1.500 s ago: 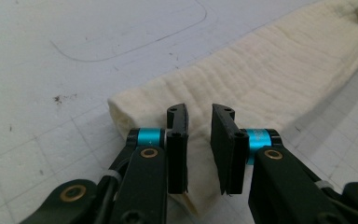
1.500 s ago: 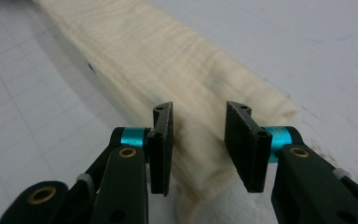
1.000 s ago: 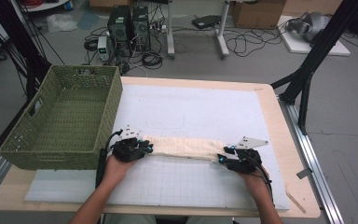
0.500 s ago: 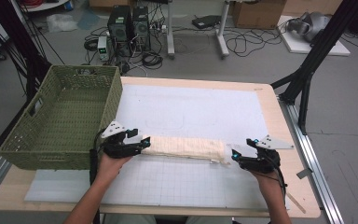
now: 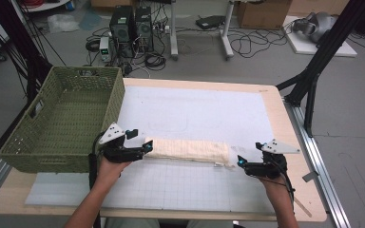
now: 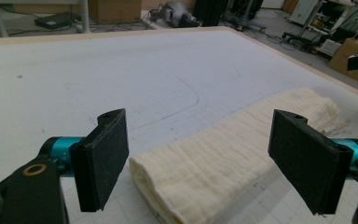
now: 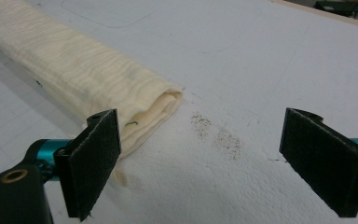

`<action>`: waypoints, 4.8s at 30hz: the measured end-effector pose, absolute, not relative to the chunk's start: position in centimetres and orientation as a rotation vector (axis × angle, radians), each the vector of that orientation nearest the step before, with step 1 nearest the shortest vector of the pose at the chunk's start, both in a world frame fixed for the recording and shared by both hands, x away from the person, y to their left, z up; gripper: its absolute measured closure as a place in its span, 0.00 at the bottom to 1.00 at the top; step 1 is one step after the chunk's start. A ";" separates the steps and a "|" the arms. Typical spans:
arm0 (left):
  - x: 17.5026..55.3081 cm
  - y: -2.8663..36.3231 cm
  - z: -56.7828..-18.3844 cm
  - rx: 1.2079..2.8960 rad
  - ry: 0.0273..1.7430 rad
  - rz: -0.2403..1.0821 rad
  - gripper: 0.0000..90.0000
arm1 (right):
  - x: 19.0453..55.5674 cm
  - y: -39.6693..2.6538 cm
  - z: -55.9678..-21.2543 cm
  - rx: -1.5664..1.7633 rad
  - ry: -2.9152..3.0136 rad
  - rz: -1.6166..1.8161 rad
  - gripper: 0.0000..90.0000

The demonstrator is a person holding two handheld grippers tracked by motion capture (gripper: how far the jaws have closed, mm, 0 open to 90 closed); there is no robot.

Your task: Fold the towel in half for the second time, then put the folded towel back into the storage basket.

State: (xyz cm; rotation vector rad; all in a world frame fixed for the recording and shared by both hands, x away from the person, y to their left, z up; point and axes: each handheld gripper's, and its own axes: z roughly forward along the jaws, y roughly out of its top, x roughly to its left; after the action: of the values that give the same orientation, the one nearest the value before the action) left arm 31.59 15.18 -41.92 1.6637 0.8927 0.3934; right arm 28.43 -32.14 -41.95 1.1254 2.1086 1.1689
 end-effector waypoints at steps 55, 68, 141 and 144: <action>33.4 14.3 -43.6 1.786 1.081 0.390 0.33 | 28.5 -31.9 -42.7 1.135 2.107 1.165 0.13; 34.0 13.5 -44.7 1.918 1.118 0.357 0.51 | 28.6 -31.6 -42.7 1.134 2.118 1.166 0.13; 31.3 13.0 -40.8 1.854 0.864 0.392 0.91 | 29.7 -27.6 -41.6 1.226 2.218 1.115 0.91; 31.1 12.9 -40.3 1.851 0.855 0.404 0.91 | 29.7 -27.7 -41.4 1.223 2.215 1.118 0.91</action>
State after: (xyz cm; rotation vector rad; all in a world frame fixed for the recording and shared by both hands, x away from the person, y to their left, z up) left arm 31.12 12.92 -40.34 1.8506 0.8553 0.4037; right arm 29.74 -27.72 -41.40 1.2234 2.2154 1.1178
